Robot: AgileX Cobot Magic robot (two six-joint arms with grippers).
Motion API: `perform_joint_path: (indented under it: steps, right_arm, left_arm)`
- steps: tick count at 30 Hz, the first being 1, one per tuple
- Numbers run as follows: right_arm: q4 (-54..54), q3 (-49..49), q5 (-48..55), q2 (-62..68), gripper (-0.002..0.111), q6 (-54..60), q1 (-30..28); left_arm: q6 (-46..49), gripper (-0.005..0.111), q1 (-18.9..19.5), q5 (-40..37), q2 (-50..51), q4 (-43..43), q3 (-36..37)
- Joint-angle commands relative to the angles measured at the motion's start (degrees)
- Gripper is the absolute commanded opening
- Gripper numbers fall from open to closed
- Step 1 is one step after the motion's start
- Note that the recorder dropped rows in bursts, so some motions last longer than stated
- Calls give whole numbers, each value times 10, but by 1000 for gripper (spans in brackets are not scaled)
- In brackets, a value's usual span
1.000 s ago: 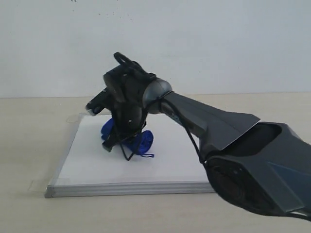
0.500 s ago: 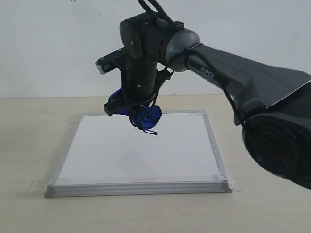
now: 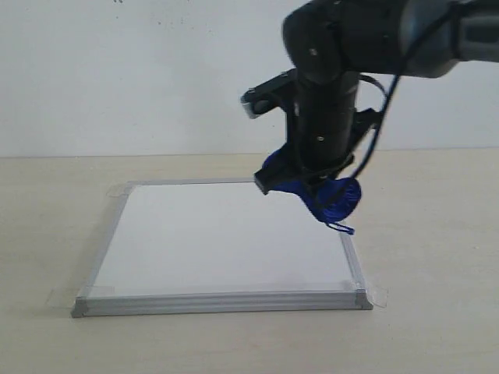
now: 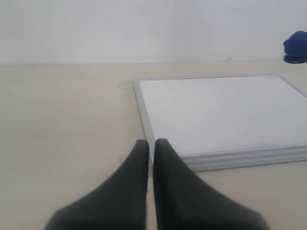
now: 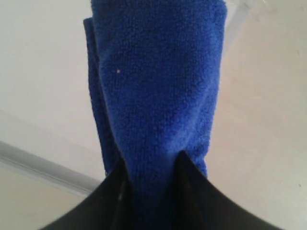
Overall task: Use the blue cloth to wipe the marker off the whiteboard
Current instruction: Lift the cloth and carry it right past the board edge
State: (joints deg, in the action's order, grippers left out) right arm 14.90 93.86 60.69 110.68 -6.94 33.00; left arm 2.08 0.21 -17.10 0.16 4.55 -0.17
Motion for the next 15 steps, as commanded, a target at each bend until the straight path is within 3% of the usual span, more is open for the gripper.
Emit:
perform_joint_path:
  steps: [1, 6, 15]
  right_arm:
    - [10, -118, -86, -63, 0, -49, -79]
    - [10, -210, -178, -71, 0, -106, -149]
    - [13, -242, -294, -43, 0, -155, -153]
  left_arm:
    - [1, 4, -3, 6, -2, 3, 2]
    - [1, 4, -3, 6, -2, 3, 2]
    - [1, 4, -3, 6, -2, 3, 2]
